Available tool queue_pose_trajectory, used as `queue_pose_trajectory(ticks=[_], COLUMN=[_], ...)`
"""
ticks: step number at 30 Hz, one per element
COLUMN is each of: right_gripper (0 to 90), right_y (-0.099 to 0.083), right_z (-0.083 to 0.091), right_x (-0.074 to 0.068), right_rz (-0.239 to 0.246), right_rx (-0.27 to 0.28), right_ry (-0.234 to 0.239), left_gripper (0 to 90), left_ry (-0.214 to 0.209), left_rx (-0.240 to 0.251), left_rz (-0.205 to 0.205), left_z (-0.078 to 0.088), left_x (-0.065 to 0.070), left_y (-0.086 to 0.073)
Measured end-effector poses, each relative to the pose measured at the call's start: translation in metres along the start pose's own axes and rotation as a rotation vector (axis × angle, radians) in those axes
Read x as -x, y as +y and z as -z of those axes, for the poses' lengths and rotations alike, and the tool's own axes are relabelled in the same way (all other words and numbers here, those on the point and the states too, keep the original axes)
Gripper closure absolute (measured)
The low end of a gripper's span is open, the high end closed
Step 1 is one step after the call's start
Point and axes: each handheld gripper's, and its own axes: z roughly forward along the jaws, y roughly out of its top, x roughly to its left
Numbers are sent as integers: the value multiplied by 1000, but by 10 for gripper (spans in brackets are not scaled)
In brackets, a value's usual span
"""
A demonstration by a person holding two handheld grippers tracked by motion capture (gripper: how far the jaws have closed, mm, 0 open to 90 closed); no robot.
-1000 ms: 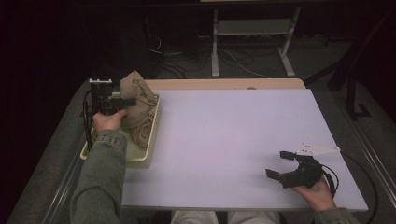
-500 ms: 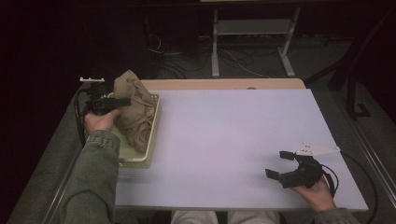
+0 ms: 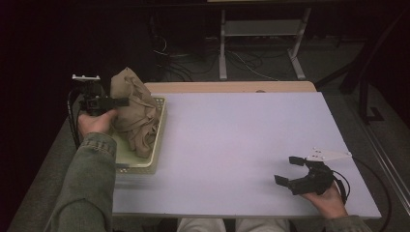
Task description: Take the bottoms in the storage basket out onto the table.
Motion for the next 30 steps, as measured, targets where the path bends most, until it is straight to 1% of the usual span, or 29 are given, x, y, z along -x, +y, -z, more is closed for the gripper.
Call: queue_pose_trajectory(ticks=[7,12,14,15,19,20,21,22,24,27,28,30], right_gripper=[7,7,7,7,7,7,7,7,7,7,7,7], right_y=[0,0,0,0,0,0,0,0,0,0,0,0], right_z=[0,0,0,0,0,0,0,0,1,1,1,1], right_x=[0,0,0,0,0,0,0,0,0,0,0,0], right_rz=[3,2,1,1,1,3,3,4,3,-1,-1,2], right_rx=[3,1,0,1,4,4,4,4,7,13,13,12], right_ry=[1,2,1,1,1,1,1,1,-1,-4,-4,-4], left_gripper=[789,790,790,790,790,789,789,790,790,791,791,791], left_ry=[0,-5,-7,-6,-9,-5,-5,-2,-11,-17,-17,-22], left_rx=[6,1,5,4,10,8,8,9,16,22,22,23], left_rz=[-11,-35,-37,-48,-53,-62,-62,-65,-71,-97,-97,-108], left_z=[8,16,18,22,27,31,31,33,38,45,45,47], left_x=[5,11,14,16,19,21,21,22,25,34,34,39], left_y=[7,14,16,18,21,23,23,25,27,33,33,37])
